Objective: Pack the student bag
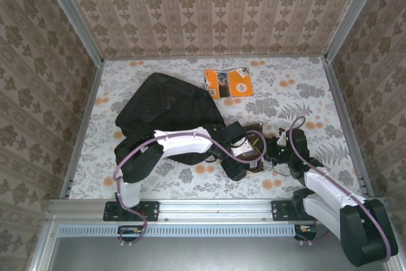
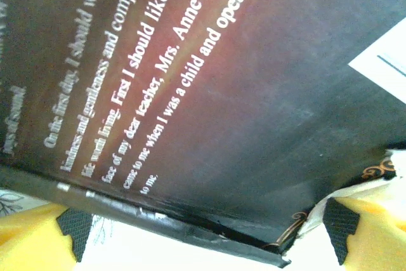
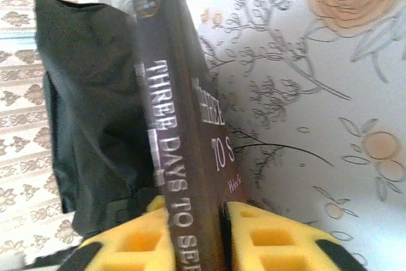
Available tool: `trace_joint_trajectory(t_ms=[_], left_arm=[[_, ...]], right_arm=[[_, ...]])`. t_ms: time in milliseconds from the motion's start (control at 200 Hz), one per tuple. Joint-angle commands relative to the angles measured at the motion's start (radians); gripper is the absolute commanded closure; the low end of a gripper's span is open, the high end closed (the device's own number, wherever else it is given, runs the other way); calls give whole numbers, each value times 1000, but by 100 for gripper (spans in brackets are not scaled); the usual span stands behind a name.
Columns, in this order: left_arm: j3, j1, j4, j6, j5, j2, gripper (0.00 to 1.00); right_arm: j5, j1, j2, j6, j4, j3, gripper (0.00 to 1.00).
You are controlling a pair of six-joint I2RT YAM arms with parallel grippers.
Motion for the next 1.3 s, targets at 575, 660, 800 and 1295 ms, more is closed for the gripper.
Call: trace_joint_trajectory(t_ms=[575, 660, 800, 1295], left_arm=[[-39, 314, -17, -430, 94, -517, 0], [-97, 395, 102, -549, 196, -558, 0], [-135, 431, 264, -660, 293, -564, 0], [-221, 428, 805, -1054, 429, -600, 1]], right_arm=[[-85, 9, -276, -219, -139, 281, 100], [-144, 11, -246, -174, -50, 340, 100], [-231, 38, -147, -55, 104, 441, 100], [-220, 110, 2, 268, 391, 544, 100]])
